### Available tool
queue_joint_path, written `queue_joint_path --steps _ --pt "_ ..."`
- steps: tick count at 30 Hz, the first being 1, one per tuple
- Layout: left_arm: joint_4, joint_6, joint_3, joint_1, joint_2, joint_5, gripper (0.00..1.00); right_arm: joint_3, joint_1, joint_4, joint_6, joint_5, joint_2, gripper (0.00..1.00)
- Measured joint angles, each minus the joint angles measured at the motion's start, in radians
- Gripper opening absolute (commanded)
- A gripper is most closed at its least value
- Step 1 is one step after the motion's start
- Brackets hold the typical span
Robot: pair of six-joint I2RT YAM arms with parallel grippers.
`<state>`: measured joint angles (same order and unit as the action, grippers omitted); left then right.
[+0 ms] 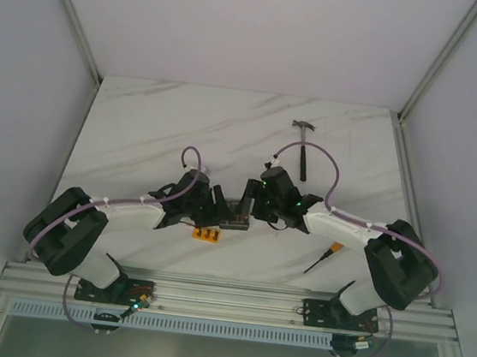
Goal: Snap on the fuse box
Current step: Close the fuse box cover on the fuse box base.
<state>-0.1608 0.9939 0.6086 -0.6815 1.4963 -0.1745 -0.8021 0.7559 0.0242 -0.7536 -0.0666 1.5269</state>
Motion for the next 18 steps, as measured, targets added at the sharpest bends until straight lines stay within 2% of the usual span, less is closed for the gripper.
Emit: queue_joint_path --steps 3,4,9,18 --pt "0.004 0.0 -0.016 -0.005 -0.036 0.0 0.68 0.002 0.0 0.015 0.005 0.0 -0.043 0.69" --pt "0.004 0.0 -0.021 -0.005 -0.046 0.0 0.68 0.005 0.0 0.014 0.007 -0.004 -0.054 0.64" --pt "0.005 0.0 -0.03 -0.005 -0.061 -0.009 0.64 0.055 0.0 -0.007 0.005 -0.043 -0.069 0.54" --pt "0.005 -0.004 -0.031 -0.004 -0.036 -0.014 0.45 0.093 -0.003 -0.043 0.006 -0.102 -0.026 0.37"
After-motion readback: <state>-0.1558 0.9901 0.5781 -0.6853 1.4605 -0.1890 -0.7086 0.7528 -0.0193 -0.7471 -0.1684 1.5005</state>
